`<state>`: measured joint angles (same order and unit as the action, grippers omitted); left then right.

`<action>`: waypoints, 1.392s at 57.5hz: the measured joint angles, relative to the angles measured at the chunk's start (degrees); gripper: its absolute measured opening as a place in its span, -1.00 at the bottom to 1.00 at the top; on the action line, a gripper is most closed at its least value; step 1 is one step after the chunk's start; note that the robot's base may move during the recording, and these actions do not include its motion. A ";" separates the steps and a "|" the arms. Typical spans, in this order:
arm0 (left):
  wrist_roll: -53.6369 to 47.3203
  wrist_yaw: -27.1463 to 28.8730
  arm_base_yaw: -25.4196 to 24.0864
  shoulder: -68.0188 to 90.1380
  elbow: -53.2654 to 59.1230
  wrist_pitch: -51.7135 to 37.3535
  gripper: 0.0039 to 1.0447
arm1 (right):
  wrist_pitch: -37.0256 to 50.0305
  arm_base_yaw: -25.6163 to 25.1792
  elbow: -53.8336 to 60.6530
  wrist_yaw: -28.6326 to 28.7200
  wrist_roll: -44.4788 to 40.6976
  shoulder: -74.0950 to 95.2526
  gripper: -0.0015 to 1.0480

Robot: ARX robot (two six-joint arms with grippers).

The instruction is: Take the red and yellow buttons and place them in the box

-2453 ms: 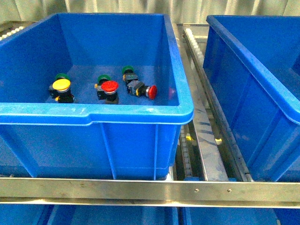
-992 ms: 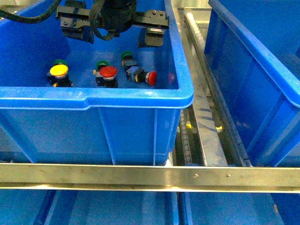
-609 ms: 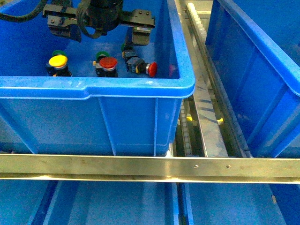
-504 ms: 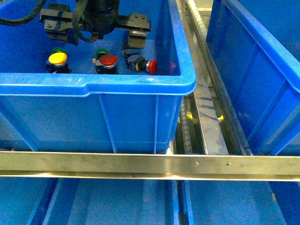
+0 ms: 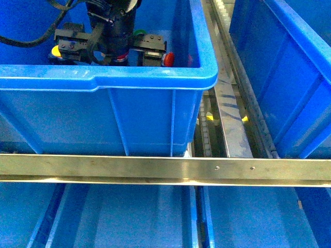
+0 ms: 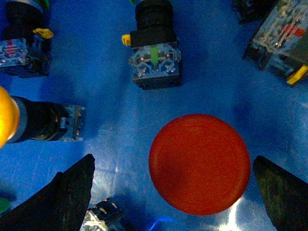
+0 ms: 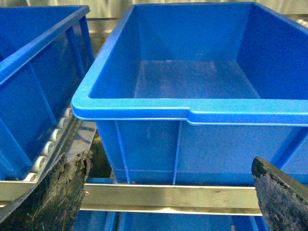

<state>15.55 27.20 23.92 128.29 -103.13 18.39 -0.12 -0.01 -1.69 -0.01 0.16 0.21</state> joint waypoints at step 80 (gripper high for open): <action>23.34 -40.33 -9.90 -41.09 51.32 -54.10 -0.36 | 0.00 0.00 0.00 0.00 0.00 0.00 0.88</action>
<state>38.89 -13.13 14.02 87.20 -51.81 -35.70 -0.12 -0.01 -1.69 -0.01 0.16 0.21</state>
